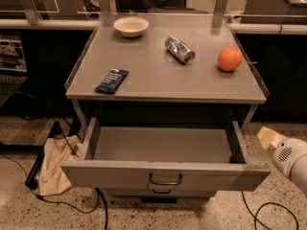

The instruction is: Open top drawer

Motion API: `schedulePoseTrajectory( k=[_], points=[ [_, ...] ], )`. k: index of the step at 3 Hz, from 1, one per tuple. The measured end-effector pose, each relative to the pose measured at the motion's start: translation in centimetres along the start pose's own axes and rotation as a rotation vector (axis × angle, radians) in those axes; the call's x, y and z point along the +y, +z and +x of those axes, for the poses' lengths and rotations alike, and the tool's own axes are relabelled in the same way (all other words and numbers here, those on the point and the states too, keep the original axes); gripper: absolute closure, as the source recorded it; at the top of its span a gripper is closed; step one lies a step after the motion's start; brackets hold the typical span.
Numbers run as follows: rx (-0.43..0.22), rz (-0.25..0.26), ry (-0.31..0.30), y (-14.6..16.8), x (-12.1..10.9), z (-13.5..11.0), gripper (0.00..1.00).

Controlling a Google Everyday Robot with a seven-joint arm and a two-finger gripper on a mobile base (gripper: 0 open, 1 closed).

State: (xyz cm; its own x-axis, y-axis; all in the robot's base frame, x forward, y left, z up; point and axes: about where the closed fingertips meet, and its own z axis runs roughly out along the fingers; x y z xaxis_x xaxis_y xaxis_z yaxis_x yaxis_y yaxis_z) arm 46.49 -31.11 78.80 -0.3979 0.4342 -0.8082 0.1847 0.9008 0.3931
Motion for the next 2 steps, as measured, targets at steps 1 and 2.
schedulePoseTrajectory(
  k=[1, 2],
  points=[
    [0.000, 0.000, 0.000, 0.00, 0.00, 0.00, 0.50],
    [0.000, 0.000, 0.000, 0.00, 0.00, 0.00, 0.27]
  ],
)
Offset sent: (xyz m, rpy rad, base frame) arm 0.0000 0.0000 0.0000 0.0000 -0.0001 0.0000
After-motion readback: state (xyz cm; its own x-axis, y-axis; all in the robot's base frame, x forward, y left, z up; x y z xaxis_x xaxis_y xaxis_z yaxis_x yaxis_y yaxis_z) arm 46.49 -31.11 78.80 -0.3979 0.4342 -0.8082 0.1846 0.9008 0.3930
